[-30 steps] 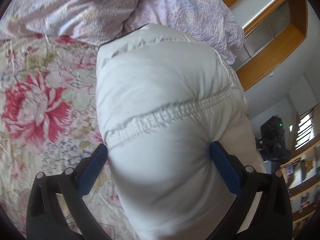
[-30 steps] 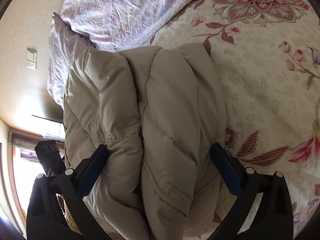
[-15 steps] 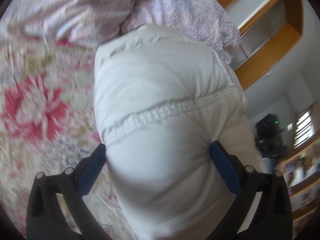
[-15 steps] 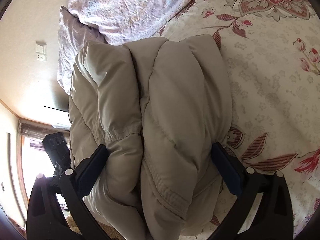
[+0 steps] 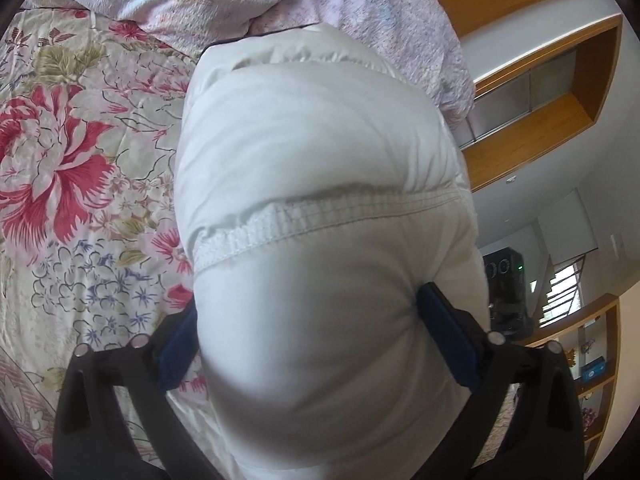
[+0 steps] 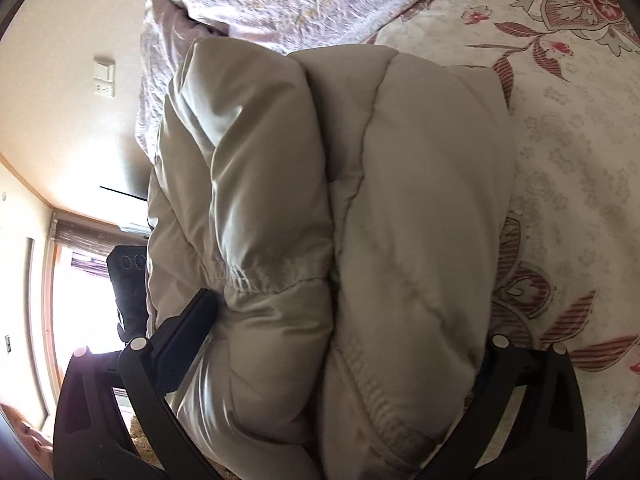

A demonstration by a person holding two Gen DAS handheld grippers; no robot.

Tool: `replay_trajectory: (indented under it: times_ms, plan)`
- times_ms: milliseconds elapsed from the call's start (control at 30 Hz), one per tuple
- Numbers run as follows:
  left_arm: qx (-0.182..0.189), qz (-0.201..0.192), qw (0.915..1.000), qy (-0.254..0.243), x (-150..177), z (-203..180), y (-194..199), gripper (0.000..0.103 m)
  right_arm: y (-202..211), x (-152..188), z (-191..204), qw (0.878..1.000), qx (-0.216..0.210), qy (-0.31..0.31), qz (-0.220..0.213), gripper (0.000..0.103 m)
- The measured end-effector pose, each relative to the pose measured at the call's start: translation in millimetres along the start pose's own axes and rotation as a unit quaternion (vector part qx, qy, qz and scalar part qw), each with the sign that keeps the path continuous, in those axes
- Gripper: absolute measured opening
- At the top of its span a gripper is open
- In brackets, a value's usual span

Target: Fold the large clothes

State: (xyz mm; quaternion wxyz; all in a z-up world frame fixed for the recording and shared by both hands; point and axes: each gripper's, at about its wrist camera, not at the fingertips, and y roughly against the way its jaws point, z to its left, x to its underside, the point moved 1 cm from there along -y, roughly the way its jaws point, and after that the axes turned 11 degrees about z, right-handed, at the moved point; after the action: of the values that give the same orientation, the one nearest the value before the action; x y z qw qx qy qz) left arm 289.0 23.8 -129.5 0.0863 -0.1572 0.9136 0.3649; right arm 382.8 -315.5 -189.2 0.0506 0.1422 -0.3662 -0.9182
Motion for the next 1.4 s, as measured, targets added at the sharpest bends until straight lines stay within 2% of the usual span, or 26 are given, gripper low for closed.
replay_trajectory:
  times_ms: [67,267,333,433,567,733,800,900,1033,1133,1200,1233,1267,1333,1367,1400]
  plan:
    - [0.009,-0.002,1.0000,-0.001,2.1,-1.3,2.6,0.091,-0.8,1.9,0.7,1.000,-0.011,0.001,-0.009,0.100]
    - [0.017,-0.018,0.9996,-0.017,0.7,-3.2,19.8,0.085,-0.3,10.1,8.5,0.998,-0.052,0.017,-0.035,0.082]
    - [0.016,-0.033,0.9991,-0.021,-3.6,-1.1,32.0,0.083,-4.9,5.0,18.3,0.998,-0.053,0.028,-0.036,0.077]
    - [0.008,-0.057,0.9982,-0.017,-11.0,5.5,51.9,0.083,-17.6,-13.9,37.8,0.998,-0.048,0.040,-0.029,0.075]
    - [-0.017,-0.085,0.9962,-0.006,-19.5,23.3,77.8,0.083,-43.4,-46.0,66.9,0.997,-0.030,0.064,-0.018,0.074]
    - [-0.070,-0.106,0.9920,0.000,-30.4,48.2,99.9,0.083,-86.3,-78.9,87.0,0.997,-0.004,0.071,-0.005,0.073]
    - [-0.087,-0.110,0.9901,0.005,-34.1,62.1,102.8,0.083,-97.1,-83.9,88.7,0.998,0.002,0.067,-0.009,0.075]
    - [-0.089,-0.108,0.9901,0.019,-36.3,78.3,100.9,0.087,-102.1,-86.1,87.5,0.998,0.017,0.059,-0.022,0.085]
    - [-0.115,-0.109,0.9874,0.011,-31.4,74.3,111.0,0.090,-79.8,-73.4,95.1,0.991,0.085,0.081,-0.058,0.088]
    - [-0.155,-0.130,0.9793,0.000,-33.3,64.3,125.8,0.090,-42.7,-55.7,114.9,0.970,0.171,0.112,-0.135,0.088]
    - [-0.218,-0.162,0.9622,-0.021,-31.0,51.4,135.9,0.090,-22.7,-43.6,136.4,0.946,0.217,0.145,-0.194,0.088]
    - [-0.233,-0.168,0.9575,-0.028,-31.2,46.7,137.2,0.090,-17.0,-39.5,146.6,0.934,0.234,0.163,-0.214,0.088]
    - [-0.252,-0.175,0.9510,-0.038,-31.0,38.6,138.0,0.090,-17.0,-35.0,160.4,0.917,0.263,0.181,-0.239,0.087]
    - [-0.265,-0.179,0.9460,-0.054,-33.7,28.2,135.4,0.090,-33.0,-28.7,186.3,0.887,0.306,0.219,-0.269,0.074]
    - [-0.275,-0.180,0.9421,-0.067,-34.9,19.8,132.6,0.090,-38.0,-32.1,190.8,0.878,0.314,0.234,-0.275,0.068]
    - [-0.283,-0.180,0.9392,-0.075,-38.7,14.4,128.7,0.090,-47.9,-33.0,200.9,0.868,0.325,0.252,-0.277,0.057]
